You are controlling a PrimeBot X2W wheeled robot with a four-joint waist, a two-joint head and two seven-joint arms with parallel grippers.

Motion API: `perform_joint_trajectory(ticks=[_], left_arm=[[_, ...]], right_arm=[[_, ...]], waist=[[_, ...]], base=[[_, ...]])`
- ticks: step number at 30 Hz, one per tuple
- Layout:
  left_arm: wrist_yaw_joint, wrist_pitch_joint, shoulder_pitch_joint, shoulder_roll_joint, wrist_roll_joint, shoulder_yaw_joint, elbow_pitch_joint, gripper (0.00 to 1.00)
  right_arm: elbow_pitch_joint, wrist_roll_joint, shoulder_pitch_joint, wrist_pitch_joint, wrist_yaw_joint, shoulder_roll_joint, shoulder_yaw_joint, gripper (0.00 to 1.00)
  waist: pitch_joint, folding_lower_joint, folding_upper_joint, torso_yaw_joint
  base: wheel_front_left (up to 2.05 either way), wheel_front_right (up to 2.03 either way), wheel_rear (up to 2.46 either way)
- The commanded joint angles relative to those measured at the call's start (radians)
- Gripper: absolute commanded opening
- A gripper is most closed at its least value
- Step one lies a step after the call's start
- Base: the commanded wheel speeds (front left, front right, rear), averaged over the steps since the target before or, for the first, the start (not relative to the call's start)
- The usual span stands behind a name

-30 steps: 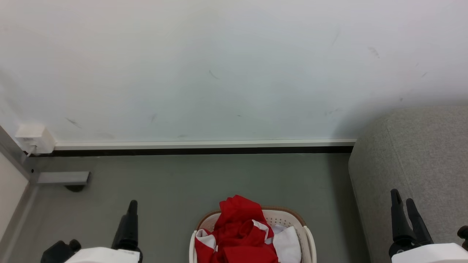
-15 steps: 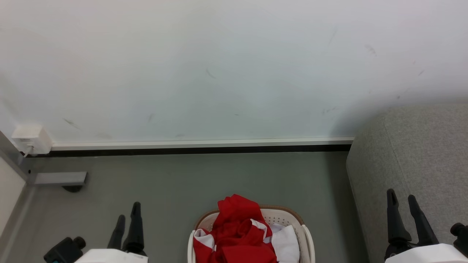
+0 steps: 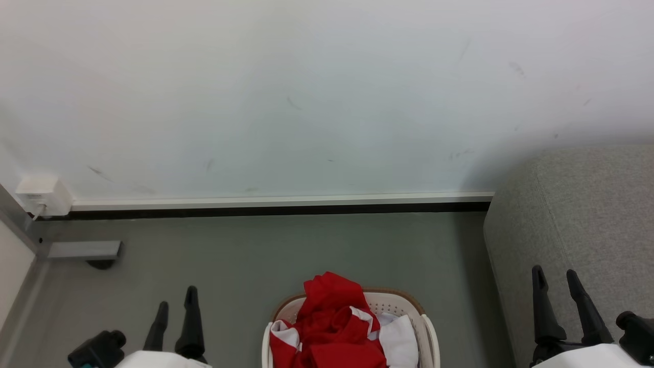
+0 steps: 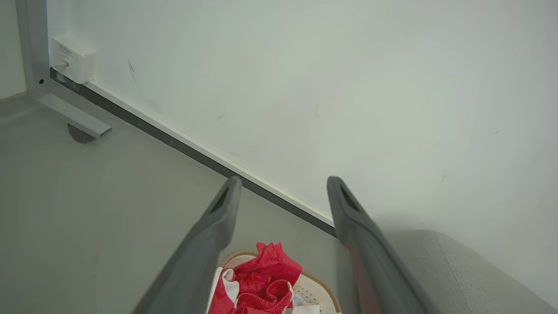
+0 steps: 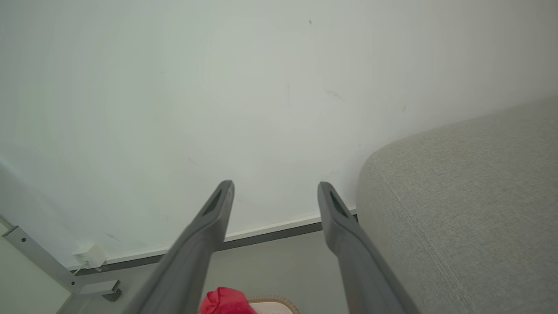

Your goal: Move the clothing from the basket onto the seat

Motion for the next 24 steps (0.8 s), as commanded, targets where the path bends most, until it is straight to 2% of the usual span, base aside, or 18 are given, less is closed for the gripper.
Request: perform_joint_trajectory(ticks=[1,13,24], left_arm=[[0.005,-0.012,0.003,0.008,0.036,0.0,-0.003,1.0],[0.023,-0.04,0.014,0.009,0.184,-0.001,-0.011,1.0],[0.002,-0.064,0.033,0.01,0.3,0.007,-0.032,1.0]], right_arm=[[-0.01,-0.032,0.001,-0.011,-0.001,-0.012,0.004,1.0],[-0.001,-0.134,0.008,-0.04,-0.001,-0.013,0.013,1.0],[0.015,-0.2,0.013,-0.064,-0.002,-0.013,0.016,1.0]], waist=[[0.0,0.0,0.0,0.001],[0.0,0.0,0.0,0.007],[0.002,0.0,0.0,0.001]], base=[[0.0,0.0,0.0],[0.0,0.0,0.0],[0.0,0.0,0.0]])
